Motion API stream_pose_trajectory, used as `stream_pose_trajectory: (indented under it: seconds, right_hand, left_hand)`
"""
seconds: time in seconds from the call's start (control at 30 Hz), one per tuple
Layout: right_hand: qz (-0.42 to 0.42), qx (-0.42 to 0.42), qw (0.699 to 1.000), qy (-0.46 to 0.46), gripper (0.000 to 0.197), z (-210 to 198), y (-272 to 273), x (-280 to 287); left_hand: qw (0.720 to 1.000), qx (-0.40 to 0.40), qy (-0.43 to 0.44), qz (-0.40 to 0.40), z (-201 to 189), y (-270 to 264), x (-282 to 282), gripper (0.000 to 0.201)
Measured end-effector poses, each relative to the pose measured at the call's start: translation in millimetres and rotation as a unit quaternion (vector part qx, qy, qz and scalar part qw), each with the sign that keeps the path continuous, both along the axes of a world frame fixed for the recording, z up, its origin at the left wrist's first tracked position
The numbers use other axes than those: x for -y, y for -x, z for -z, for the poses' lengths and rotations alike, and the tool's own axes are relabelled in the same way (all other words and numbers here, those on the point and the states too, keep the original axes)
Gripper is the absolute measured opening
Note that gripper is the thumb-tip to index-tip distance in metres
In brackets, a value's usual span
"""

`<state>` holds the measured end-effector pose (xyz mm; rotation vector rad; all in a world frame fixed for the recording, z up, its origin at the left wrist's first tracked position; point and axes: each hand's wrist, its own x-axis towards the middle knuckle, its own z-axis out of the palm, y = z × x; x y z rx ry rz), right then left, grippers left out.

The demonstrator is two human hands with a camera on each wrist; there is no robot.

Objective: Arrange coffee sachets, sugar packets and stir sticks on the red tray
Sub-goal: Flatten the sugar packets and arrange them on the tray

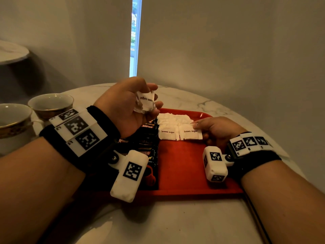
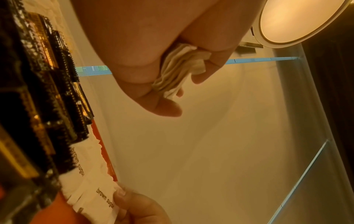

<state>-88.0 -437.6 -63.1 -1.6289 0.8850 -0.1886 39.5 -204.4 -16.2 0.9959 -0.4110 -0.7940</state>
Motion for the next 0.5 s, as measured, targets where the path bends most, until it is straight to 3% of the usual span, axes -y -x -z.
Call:
stream_pose_trajectory:
  seconds: [0.3,0.5]
  right_hand:
    - [0.018,-0.007,0.999,0.031,0.014,1.8,-1.3,-0.1]
    - [0.043,-0.004,0.999,0.012,0.022,2.6,-4.5,-3.3]
  left_hand:
    - [1.0,-0.003,-0.009,0.003,-0.1,-0.2,-2.0,0.038]
    - [1.0,-0.003,-0.012,-0.009,-1.9,0.8,-1.7,0.044]
